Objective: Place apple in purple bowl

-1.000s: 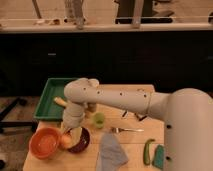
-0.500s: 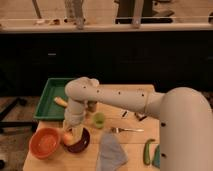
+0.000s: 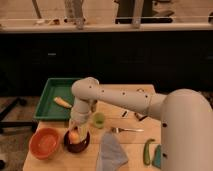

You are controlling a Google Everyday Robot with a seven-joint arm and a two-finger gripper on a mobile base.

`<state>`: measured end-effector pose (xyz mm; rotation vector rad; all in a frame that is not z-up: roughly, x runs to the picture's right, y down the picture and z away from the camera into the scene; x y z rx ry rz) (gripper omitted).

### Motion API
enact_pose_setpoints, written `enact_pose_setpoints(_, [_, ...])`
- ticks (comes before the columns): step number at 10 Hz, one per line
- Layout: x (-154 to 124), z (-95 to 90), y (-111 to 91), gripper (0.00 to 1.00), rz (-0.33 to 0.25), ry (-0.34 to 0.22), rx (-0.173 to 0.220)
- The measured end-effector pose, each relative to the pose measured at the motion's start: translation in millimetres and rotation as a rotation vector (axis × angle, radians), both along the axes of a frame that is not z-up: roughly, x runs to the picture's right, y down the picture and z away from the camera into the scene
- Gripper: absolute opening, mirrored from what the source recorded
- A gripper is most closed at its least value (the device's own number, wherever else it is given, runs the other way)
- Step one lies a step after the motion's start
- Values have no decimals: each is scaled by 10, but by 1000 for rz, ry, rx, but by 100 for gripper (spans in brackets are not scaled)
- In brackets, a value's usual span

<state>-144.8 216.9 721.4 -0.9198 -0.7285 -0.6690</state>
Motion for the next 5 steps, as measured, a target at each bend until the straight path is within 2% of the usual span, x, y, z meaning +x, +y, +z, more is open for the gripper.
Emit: enact_pose_setpoints(5, [-11, 3, 8, 4, -1, -2, -1])
